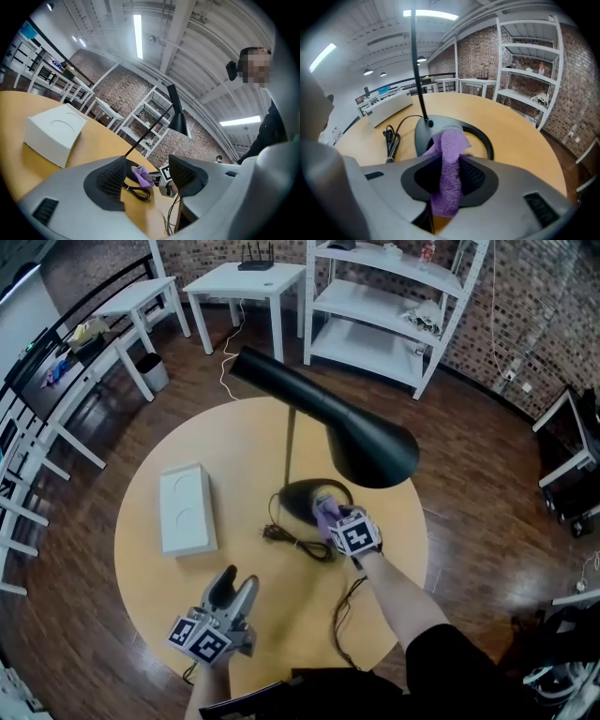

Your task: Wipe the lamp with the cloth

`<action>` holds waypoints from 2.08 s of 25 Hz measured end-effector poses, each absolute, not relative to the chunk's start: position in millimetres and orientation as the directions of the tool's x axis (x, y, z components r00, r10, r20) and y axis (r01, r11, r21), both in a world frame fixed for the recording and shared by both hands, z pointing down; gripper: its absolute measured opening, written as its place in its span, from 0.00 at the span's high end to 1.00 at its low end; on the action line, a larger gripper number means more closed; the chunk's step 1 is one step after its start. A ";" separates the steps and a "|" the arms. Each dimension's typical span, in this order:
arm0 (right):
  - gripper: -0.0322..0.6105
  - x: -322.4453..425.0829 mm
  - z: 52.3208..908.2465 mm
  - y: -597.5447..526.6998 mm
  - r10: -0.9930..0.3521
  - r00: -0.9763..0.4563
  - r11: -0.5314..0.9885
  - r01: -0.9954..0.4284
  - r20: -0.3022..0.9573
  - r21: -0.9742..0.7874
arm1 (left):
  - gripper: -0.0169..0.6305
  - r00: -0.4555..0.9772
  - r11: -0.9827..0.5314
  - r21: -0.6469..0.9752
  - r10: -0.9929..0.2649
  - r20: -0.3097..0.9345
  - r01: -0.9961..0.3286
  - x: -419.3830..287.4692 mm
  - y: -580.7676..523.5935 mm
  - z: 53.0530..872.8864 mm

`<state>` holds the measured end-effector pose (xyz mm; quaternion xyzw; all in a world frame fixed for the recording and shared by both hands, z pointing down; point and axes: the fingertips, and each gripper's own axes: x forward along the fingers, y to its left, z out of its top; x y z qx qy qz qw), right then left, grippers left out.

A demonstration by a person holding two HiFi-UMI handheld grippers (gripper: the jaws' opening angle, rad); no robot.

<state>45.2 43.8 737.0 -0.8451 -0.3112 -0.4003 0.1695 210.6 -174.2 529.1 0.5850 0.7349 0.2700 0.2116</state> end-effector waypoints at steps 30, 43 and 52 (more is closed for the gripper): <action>0.80 107.0 675.5 49.8 0.545 0.583 -0.766 0.639 0.603 0.075 | 0.56 -0.219 0.137 0.681 0.975 0.035 0.719 191.6 -161.2 536.3; 0.80 104.1 711.6 82.4 0.570 0.407 -0.739 0.634 0.714 0.228 | 0.56 -0.264 0.161 0.655 0.963 0.061 0.738 210.2 -164.3 533.2; 0.80 35.0 715.0 100.2 0.651 0.286 -0.660 0.671 0.703 0.338 | 0.56 -0.370 0.233 0.677 0.927 0.063 0.698 206.9 -167.1 542.1</action>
